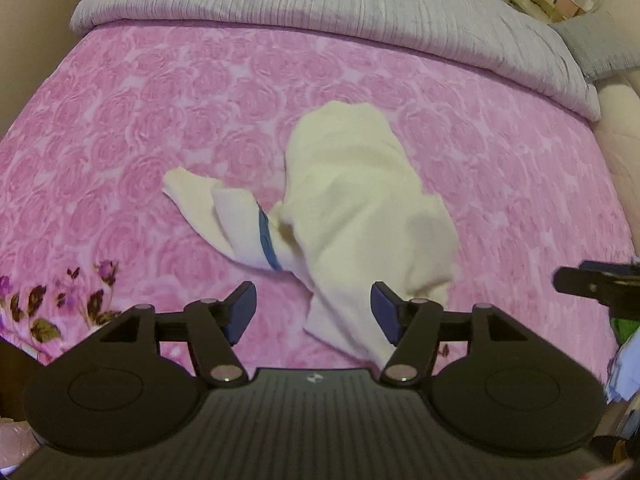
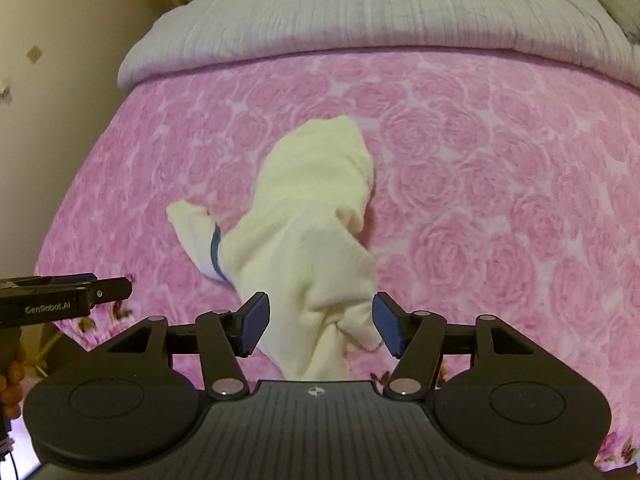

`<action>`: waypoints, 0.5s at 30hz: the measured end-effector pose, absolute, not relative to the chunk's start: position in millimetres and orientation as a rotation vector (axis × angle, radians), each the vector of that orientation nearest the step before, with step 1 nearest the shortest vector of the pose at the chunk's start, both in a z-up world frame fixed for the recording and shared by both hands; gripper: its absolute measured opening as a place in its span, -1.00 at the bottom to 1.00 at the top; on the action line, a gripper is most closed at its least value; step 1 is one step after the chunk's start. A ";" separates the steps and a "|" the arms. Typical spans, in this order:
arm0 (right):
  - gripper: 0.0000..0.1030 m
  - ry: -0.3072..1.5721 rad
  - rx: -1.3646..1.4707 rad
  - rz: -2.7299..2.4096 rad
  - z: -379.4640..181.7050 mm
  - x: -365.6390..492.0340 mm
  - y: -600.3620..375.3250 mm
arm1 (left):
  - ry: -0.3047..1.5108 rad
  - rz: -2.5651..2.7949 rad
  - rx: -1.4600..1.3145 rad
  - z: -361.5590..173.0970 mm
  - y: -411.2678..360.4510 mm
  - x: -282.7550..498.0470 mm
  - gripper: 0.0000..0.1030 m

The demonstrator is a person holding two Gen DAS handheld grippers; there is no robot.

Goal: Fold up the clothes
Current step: 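Lift the sweater with both tools and lay it onto the open bed, then open both tools and release the sweater onto the bed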

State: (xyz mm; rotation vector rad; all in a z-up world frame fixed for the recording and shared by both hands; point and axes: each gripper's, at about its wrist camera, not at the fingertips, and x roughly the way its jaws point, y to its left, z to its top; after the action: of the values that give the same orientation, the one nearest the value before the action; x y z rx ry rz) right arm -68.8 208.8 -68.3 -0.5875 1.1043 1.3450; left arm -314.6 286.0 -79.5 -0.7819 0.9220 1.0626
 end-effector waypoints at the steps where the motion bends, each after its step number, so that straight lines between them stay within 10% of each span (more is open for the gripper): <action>1: 0.28 1.094 -0.596 1.347 -69.6 -70.3 205.9 | 0.922 1.071 -0.778 -79.4 278.3 -314.3 0.25; 15: 0.34 1.082 -0.634 1.319 -83.4 -73.8 95.3 | 0.961 1.140 -0.708 -67.0 169.4 -299.4 0.35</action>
State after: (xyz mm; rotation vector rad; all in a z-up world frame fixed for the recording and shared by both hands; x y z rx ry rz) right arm -73.8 95.3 -83.4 -0.6344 1.0821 1.3187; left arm -299.4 169.4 -67.0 -0.7081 0.9614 1.1399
